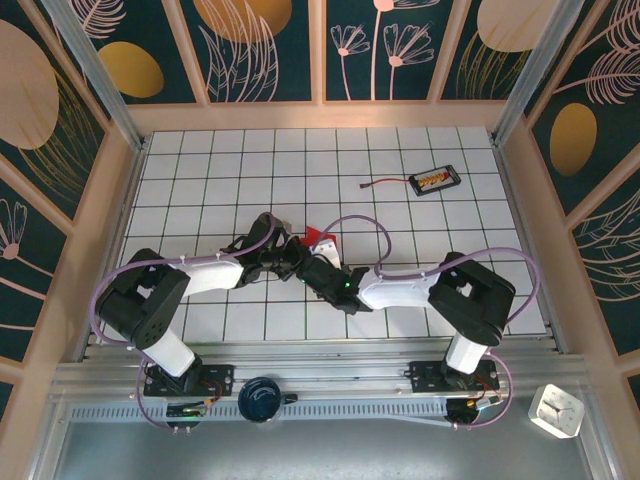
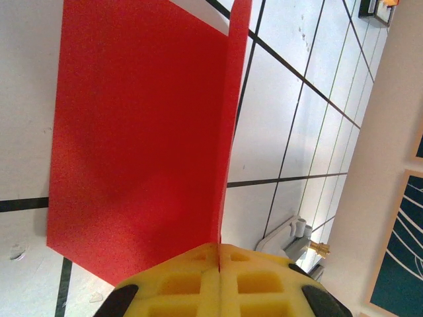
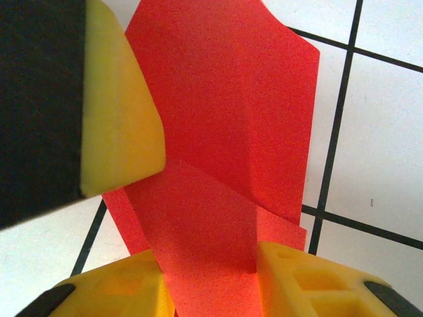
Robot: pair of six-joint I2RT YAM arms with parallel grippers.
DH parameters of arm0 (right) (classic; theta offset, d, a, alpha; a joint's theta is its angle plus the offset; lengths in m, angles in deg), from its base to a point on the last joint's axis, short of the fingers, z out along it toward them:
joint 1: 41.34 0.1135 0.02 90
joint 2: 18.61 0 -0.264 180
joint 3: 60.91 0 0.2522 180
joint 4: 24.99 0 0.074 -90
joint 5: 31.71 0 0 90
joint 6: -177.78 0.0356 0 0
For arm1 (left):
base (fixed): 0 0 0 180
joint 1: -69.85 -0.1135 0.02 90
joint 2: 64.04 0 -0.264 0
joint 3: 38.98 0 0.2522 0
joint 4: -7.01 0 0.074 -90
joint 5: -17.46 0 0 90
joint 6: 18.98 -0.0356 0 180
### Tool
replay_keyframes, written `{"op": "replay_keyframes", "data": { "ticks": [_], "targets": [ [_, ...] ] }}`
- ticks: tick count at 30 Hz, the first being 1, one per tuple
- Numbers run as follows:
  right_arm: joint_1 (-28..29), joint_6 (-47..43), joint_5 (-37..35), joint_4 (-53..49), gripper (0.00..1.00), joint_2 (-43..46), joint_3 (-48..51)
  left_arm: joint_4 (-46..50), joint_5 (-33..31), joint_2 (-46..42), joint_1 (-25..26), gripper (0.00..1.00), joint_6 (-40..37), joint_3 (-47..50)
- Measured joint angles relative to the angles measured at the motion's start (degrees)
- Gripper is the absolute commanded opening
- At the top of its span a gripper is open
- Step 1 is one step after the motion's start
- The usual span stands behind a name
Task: Fold a paper plane with a square sheet of paper (pick it up from the middle)
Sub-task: Fourth fold the wing at the center of the table.
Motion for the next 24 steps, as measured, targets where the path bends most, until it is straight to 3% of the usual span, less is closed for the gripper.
{"op": "replay_keyframes", "data": {
  "ticks": [24],
  "targets": [
    [0.2,1.31,-2.34,-1.7,0.1,-0.94,-0.79,-0.09,0.81,0.63,0.22,0.0,-0.02,0.0]
  ]
}}
